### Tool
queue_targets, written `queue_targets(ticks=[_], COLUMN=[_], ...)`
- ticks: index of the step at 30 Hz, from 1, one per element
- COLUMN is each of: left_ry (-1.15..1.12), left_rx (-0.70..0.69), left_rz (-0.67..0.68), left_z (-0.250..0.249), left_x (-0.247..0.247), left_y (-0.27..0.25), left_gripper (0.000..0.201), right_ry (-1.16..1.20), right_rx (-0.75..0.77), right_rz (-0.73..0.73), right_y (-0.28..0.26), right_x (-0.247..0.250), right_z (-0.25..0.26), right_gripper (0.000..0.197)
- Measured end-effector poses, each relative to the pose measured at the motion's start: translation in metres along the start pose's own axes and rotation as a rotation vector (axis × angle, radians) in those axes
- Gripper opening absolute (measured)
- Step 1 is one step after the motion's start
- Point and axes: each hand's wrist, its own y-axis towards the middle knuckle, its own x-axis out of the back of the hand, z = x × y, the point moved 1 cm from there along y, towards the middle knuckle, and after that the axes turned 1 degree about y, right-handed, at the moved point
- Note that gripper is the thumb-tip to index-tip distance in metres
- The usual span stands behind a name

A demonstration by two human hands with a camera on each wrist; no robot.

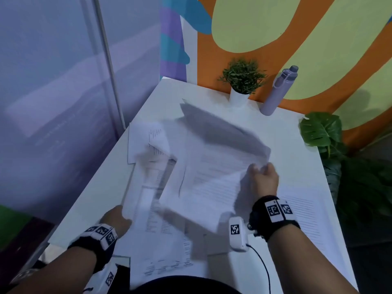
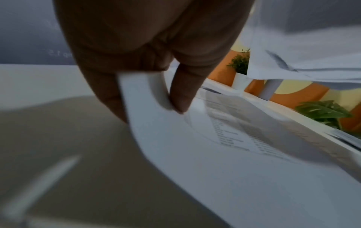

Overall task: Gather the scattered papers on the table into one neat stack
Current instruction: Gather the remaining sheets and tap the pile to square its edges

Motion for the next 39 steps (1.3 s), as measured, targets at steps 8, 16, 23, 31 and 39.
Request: queue_targets(ticks=[8, 16, 23, 31, 39], left_ry=[-0.312, -0.537, -0.555, -0.703, -0.875], left_rx=[-0.056, -0.160, -0.199, -0.150, -0.031], left_rz=[-0.026, -0.024, -0.065, -0.486, -0.659], left_z=[-0.007, -0.031, -0.034, -0.034, -0.001], left_x=[-0.022, -0.040, -0.029, 0.056, 0.092], left_y=[-0.022, -0.037, -0.042, -0.053, -0.033], left_gripper=[0.033, 0.066, 0.058, 0.042, 0.045], right_ry=[-0.458, -0.503, -0.399, -0.444, -1.127], right_rx=[-0.264, -0.233, -0.222, -0.024, 0.338], right_rz=[0.420, 0.557, 0.693, 0.648, 0.842], right_y=[-0.052, -0.085, -0.077, -0.033, 0.012], right_x=[-0.019, -0.029, -0.021, -0.069, -0.144], right_z=[-0.078, -0.092, -0.086, -0.073, -0.051], right_gripper=[0.013, 0.010, 0.027, 0.030, 0.060])
